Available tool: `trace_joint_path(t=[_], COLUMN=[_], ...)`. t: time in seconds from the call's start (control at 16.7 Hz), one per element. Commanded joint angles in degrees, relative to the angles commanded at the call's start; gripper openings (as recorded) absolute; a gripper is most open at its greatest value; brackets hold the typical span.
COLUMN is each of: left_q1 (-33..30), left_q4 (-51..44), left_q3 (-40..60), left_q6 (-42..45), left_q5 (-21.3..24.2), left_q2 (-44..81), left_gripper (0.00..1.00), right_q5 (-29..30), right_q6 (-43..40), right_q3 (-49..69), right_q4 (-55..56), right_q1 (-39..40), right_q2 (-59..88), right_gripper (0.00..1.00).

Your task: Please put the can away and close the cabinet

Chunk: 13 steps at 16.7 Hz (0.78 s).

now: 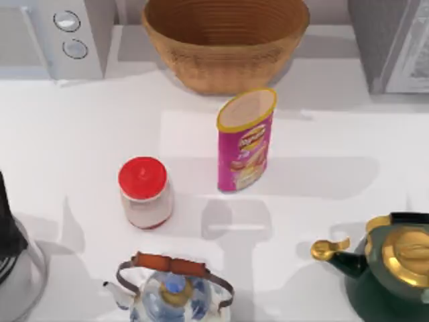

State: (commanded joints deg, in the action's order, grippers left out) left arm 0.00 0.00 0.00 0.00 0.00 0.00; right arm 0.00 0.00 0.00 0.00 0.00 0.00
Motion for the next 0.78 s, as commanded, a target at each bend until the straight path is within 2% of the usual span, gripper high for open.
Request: trace_joint_path(t=[0.36,0.54,0.78], left_q1=[0.0,0.0,0.0], left_q4=[0.0,0.0,0.0], left_q3=[0.0,0.0,0.0], left_q6=[0.0,0.0,0.0], left_q5=[0.0,0.0,0.0], left_q2=[0.0,0.0,0.0], left_gripper=[1.00,1.00,1.00], right_q5=[-1.3,-3.2,-6.0], right_q6=[-1.1,-2.6,-4.7], right_q3=[5.2,13.5,25.7], right_q4=[-1.3,-3.5,-6.3], right_q1=[-1.6,-4.1,-8.0], right_q2=[6.0,16.6,38.3], right_gripper=[1.00,1.00,1.00])
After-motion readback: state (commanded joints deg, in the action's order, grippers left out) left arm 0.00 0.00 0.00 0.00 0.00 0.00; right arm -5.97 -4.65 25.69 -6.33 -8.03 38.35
